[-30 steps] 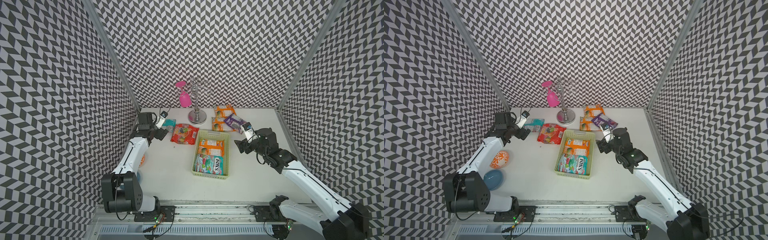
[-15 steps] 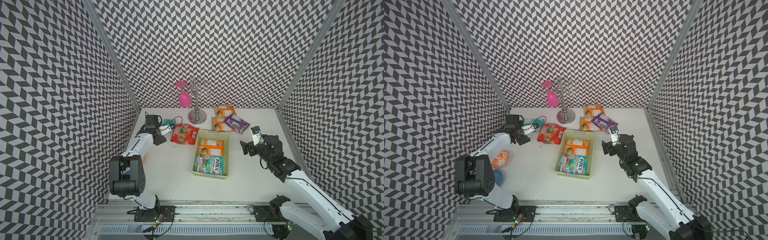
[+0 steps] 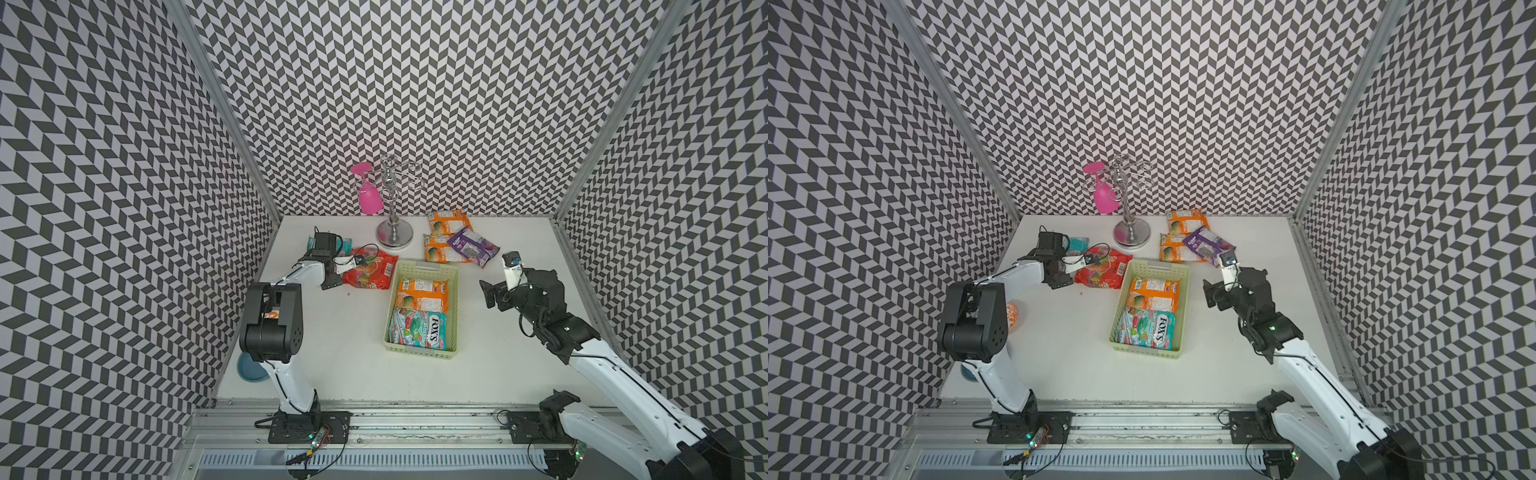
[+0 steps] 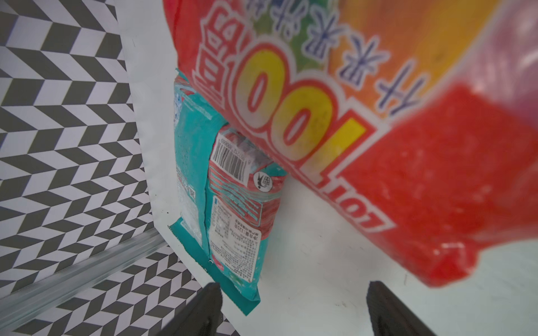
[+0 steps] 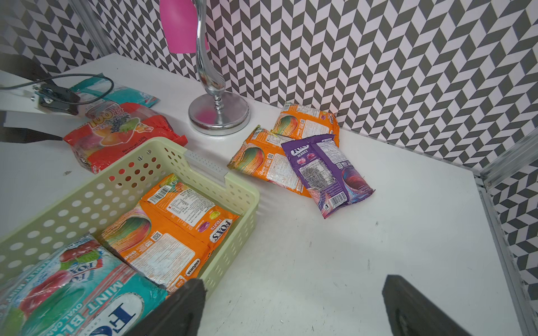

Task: Put the candies in the basket
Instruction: Pick up the candy at the center of the board.

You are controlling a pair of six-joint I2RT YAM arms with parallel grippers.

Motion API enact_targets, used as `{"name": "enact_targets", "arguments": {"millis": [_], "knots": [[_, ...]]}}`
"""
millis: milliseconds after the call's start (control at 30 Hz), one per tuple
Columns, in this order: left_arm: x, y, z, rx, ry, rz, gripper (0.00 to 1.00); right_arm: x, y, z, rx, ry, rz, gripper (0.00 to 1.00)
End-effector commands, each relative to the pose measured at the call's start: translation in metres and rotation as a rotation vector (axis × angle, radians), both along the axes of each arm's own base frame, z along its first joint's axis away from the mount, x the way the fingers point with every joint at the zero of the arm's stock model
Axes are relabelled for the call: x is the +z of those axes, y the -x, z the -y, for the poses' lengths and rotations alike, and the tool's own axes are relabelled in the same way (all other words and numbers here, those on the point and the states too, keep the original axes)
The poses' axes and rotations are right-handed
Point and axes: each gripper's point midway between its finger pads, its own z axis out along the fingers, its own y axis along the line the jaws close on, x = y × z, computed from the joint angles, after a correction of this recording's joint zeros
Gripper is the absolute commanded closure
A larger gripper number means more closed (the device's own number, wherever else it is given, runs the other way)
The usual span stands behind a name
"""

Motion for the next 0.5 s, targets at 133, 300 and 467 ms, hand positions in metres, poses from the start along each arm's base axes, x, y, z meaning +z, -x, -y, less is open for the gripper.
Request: {"name": "enact_targets", "arguments": {"millis": [133,300,467], "knots": [[0.0,-0.028,-0.008,0.0,-0.032,0.044,0.18,0.018,-0.004,0.003,-0.022,-0.026,0.07,0.01],[-0.008,-0.032,-0.007,-0.012,-0.016,0.027,0.22,0.016,-0.005,0.006,-0.032,-0.009,0.062,0.01],[-0.015,-0.037,-0.006,-0.023,0.008,0.025,0.26,0.018,-0.006,0.005,-0.033,-0.012,0.065,0.01]]}}
